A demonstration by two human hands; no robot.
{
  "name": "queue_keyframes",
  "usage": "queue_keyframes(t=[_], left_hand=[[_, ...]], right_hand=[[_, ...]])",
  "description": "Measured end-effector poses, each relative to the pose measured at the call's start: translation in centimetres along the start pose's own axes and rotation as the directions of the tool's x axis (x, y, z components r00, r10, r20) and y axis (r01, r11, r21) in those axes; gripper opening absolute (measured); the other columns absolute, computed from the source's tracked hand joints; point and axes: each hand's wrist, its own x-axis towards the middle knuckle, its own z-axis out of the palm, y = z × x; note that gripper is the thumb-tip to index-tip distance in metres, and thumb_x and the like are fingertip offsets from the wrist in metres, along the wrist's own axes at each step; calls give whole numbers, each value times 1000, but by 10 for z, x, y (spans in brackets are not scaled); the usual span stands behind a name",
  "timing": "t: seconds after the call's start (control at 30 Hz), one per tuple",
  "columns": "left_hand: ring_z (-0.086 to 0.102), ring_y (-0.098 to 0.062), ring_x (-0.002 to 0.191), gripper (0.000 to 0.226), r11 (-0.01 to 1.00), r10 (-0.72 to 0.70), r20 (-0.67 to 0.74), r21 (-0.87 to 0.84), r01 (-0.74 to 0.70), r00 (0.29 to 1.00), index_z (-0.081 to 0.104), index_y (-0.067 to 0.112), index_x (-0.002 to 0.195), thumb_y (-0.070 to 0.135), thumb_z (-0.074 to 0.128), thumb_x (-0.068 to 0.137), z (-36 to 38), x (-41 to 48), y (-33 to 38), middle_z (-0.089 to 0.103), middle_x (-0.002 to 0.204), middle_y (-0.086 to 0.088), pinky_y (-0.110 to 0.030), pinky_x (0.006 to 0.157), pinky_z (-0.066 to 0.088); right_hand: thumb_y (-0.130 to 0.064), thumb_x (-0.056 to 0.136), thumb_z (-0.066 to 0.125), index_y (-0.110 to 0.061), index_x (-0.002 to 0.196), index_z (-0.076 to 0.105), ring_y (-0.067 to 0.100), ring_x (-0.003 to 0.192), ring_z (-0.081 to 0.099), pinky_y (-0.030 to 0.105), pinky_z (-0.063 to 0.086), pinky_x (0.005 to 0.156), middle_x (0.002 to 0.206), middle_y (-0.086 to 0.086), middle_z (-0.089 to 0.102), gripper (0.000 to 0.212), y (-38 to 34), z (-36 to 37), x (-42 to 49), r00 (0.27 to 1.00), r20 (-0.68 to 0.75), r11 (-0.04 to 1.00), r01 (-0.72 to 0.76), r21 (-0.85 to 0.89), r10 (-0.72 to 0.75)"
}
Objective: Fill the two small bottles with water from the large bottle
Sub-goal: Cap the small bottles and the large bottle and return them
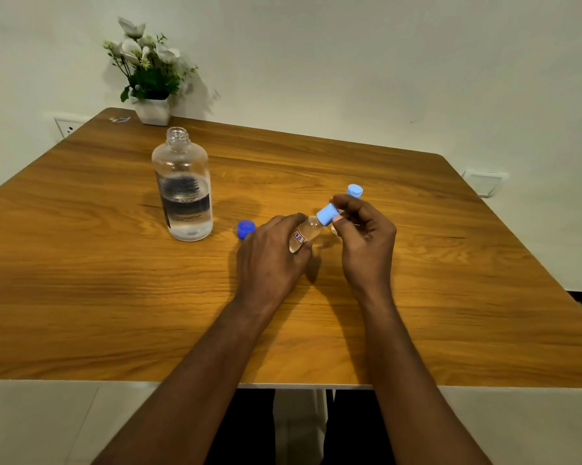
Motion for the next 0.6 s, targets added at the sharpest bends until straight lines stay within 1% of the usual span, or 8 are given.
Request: queue_keyframes(t=[0.07, 0.13, 0.23, 0.33, 0.4, 0.43, 0.5, 0.6], left_hand=[[62, -17, 97, 37, 1000, -4, 4, 4, 4, 1000, 64, 26, 120, 27, 66, 83, 0, 0, 0, 68, 111, 6, -27, 69, 39], [63, -17, 96, 36, 1000, -5, 3, 3, 5, 1000, 64, 27, 119, 27, 66, 83, -1, 0, 0, 69, 110, 6, -27, 68, 39], [63, -18, 95, 37, 1000, 2, 1, 7, -2, 1000, 64, 27, 119, 27, 66, 82, -1, -1, 1, 69, 109, 5, -27, 68, 40], [63, -18, 97, 38, 1000, 0, -2, 7, 0, 1000, 64, 27, 120, 28, 67, 82, 0, -1, 0, 68, 111, 6, -27, 69, 39], [63, -19, 97, 37, 1000, 5, 6, 14, -5, 1000, 64, 27, 119, 28, 66, 82, 0, -1, -1, 68, 110, 5, -30, 70, 42], [63, -19, 97, 37, 1000, 5, 6, 14, -5, 1000, 64, 27, 119, 28, 66, 82, 0, -1, -1, 69, 109, 5, -31, 70, 43], [63, -19, 96, 35, 1000, 3, -1, 6, -3, 1000, 65, 27, 117, 27, 66, 82, 0, -1, -1, 69, 108, 5, -31, 70, 44], [63, -18, 96, 36, 1000, 7, 2, 11, -7, 1000, 65, 28, 118, 28, 67, 82, 1, -1, 0, 69, 108, 5, -28, 69, 42]], right_hand=[[-3, 83, 67, -17, 97, 72, 14, 88, 68, 29, 54, 76, 96, 3, 73, 20, 0, 1, 0, 1000, 8, 1000, 9, -22, -9], [-10, 82, 74, -12, 94, 73, 15, 84, 67, 28, 54, 74, 92, 4, 73, 13, 1, 1, 0, 1000, -5, 1000, 8, -29, -8], [-20, 82, 71, -12, 95, 71, 10, 80, 64, 26, 51, 70, 91, 2, 71, 15, 1, 1, 0, 1000, -19, 999, 9, -38, -10], [-11, 84, 63, -18, 94, 70, 8, 84, 65, 30, 53, 73, 95, -3, 71, 15, 0, 0, -1, 1000, -21, 1000, -7, -7, 7], [-1, 84, 64, -19, 92, 70, 5, 82, 65, 25, 52, 73, 92, -4, 71, 20, 0, 0, -1, 1000, -15, 1000, -4, -30, 3], [-1, 83, 66, -17, 91, 70, 6, 80, 65, 25, 52, 73, 91, -3, 71, 18, 0, 0, -1, 1000, -10, 999, -6, -36, 6], [-9, 82, 73, -11, 91, 71, 11, 78, 64, 27, 51, 71, 88, 3, 71, 9, 1, 1, -1, 1000, 2, 999, -3, -40, 3], [-25, 81, 72, -14, 96, 68, 10, 77, 61, 28, 51, 70, 92, 5, 68, 19, 2, 2, -2, 1000, -8, 999, -12, -53, 11]])
